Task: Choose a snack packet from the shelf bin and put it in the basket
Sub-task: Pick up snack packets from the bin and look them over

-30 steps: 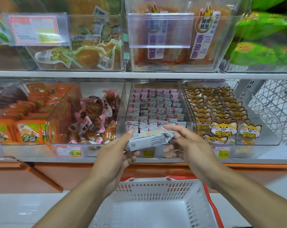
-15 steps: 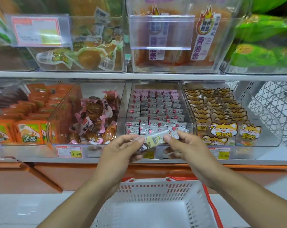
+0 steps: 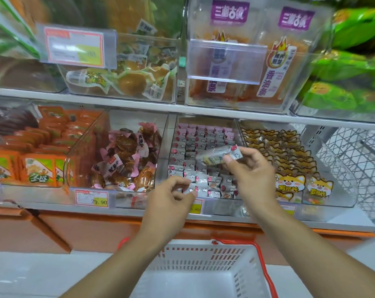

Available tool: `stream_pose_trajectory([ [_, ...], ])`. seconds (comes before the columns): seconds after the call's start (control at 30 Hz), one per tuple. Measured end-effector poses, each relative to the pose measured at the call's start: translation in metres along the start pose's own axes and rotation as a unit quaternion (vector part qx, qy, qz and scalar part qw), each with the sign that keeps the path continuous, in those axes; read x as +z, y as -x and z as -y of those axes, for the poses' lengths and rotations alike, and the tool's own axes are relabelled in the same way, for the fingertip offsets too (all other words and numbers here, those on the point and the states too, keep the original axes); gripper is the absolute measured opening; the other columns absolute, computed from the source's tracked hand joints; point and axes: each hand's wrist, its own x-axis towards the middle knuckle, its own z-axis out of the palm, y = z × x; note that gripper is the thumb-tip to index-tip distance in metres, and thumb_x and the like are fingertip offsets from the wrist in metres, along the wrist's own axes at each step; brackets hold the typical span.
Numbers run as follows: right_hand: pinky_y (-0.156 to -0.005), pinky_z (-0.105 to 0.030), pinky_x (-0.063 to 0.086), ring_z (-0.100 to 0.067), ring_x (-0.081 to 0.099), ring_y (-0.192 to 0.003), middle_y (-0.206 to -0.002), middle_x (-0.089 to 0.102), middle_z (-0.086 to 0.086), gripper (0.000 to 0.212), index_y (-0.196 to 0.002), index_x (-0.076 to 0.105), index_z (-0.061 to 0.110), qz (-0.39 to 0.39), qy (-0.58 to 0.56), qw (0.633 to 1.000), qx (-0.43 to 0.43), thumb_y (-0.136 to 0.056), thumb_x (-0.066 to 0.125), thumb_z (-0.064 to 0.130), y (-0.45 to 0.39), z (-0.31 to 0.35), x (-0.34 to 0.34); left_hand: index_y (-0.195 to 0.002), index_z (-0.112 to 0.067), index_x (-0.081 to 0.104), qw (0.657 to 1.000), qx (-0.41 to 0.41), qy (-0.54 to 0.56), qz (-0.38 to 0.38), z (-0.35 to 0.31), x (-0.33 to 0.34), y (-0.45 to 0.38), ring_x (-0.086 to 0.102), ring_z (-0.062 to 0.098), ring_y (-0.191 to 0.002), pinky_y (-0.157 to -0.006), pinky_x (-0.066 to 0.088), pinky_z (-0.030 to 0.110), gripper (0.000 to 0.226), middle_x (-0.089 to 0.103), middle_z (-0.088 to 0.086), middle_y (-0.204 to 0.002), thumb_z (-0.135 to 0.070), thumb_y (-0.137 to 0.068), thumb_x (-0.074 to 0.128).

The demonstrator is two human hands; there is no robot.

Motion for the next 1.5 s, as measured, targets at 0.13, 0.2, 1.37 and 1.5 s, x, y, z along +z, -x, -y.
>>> stream_pose_trajectory([
  [0.13,-0.071,-0.012,0.054,0.003,0.069,-0.087,-0.091,0.071,0.027,0.025,-0.095,0.063,0.041,0.035,0.088,0.993,-0.065,-0.086,0.08,0.025,-0.011,-0.007,0.023,-0.11,-0.031,0.067,0.998,0.013,-0.069,0.008,0.001,0.0,-0.006,0.06,0.001,-0.07,-0.07,0.049,0.019,0.023,0.062,-0.016,-0.078,-0.03,-0.089,0.077],
  [0.2,-0.067,-0.009,0.05,0.004,0.068,-0.084,-0.087,0.071,0.024,0.023,-0.094,0.062,0.043,0.05,0.125,0.988,-0.077,-0.087,0.079,0.03,-0.022,-0.009,0.031,-0.108,-0.034,0.065,0.996,0.016,-0.086,0.019,0.001,-0.001,-0.008,0.062,0.005,-0.081,-0.079,0.05,0.024,0.024,0.064,-0.016,-0.087,-0.034,-0.087,0.078],
  [1.37,-0.057,-0.026,0.057,-0.007,0.066,-0.072,-0.096,0.067,0.01,0.026,-0.087,0.056,0.031,0.119,0.489,0.863,-0.047,-0.103,0.052,0.012,-0.086,-0.018,0.063,-0.115,-0.038,0.06,0.991,0.009,-0.121,0.053,-0.004,-0.002,-0.009,0.06,0.004,-0.091,-0.086,0.053,0.028,0.032,0.056,-0.021,-0.113,-0.043,-0.088,0.074],
  [1.5,-0.055,-0.035,0.053,-0.014,0.063,-0.07,-0.09,0.061,0.002,0.017,-0.101,0.05,0.02,0.056,0.37,0.921,-0.11,-0.103,0.046,0.004,-0.074,-0.006,0.054,-0.112,-0.037,0.061,0.993,0.009,-0.107,0.048,-0.006,-0.003,-0.008,0.058,0.0,-0.09,-0.086,0.052,0.026,0.028,0.057,-0.021,-0.109,-0.04,-0.088,0.075],
])
